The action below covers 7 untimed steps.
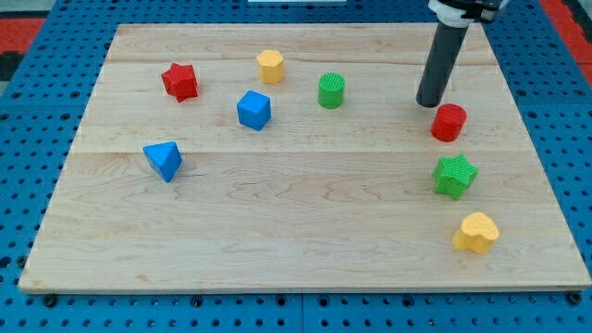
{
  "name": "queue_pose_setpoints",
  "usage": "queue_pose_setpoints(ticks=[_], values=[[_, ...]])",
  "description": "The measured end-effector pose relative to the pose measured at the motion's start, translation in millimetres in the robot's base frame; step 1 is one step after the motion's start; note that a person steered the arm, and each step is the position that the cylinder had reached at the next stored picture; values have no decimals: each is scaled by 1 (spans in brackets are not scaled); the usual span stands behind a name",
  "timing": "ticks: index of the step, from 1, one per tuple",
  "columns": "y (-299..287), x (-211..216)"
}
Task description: Move the green circle to the right
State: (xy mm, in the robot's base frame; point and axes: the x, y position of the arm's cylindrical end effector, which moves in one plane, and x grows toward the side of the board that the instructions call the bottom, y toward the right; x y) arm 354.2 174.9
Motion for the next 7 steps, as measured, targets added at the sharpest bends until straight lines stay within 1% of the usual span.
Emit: queue_pose_setpoints(ticks=[1,2,4,5,6,7], values=[[35,-1],[65,19],[46,20],[58,8],[38,-22],[-20,-24]])
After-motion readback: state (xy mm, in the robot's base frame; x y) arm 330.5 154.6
